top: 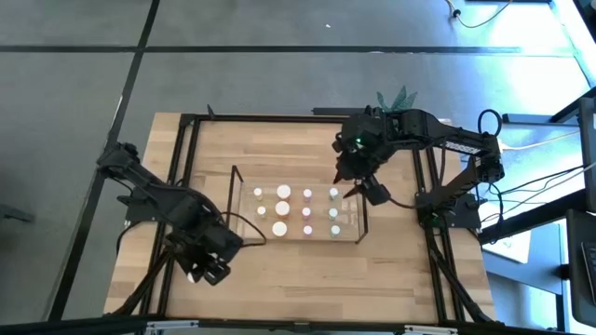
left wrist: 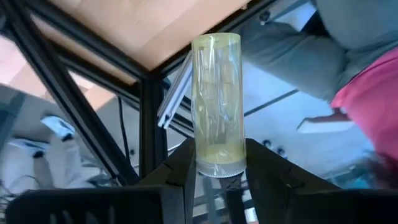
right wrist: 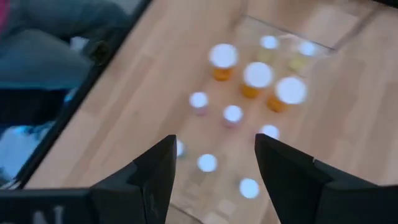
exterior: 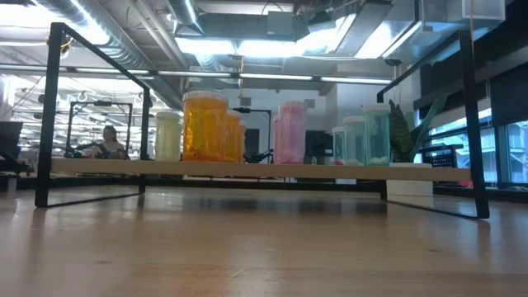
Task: Pick and place medicine bottles onto shelf by color
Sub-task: Put the yellow pill bottle aligned with the yellow pill bottle on the shelf
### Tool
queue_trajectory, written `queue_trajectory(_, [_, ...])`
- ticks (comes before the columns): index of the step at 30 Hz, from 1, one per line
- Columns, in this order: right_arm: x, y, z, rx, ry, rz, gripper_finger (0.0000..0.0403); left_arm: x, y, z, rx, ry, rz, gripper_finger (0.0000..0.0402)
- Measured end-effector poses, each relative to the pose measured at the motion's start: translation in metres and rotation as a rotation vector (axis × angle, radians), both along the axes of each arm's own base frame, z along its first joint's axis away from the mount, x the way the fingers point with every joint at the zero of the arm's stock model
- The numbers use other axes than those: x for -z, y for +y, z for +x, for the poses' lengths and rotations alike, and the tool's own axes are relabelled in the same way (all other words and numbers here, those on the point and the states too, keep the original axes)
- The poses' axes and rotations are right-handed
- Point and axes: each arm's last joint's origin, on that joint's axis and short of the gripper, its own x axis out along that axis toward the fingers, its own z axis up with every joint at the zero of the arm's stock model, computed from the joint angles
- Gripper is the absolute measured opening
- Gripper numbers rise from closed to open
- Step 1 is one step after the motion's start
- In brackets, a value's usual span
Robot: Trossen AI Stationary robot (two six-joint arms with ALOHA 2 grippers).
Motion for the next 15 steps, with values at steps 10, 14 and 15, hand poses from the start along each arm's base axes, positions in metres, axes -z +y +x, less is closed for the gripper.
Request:
queue_trajectory(10, [0.0, 0.013, -0.005, -0.202, 0.002, 0.131, 0.022, 0.034, -0.009, 0.031, 0.112, 0.085, -0.093, 0.0101])
queue_trajectory(14, [0.001, 0.017, -0.007, -0.231, 0.016, 0.129, 0.022, 0.047, -0.012, 0.042, 0.142, 0.123, -0.138, 0.0101])
queue_trajectory(15, [0.001, 0.018, -0.008, -0.234, 0.02, 0.129, 0.022, 0.051, -0.013, 0.044, 0.146, 0.128, -0.138, 0.0101])
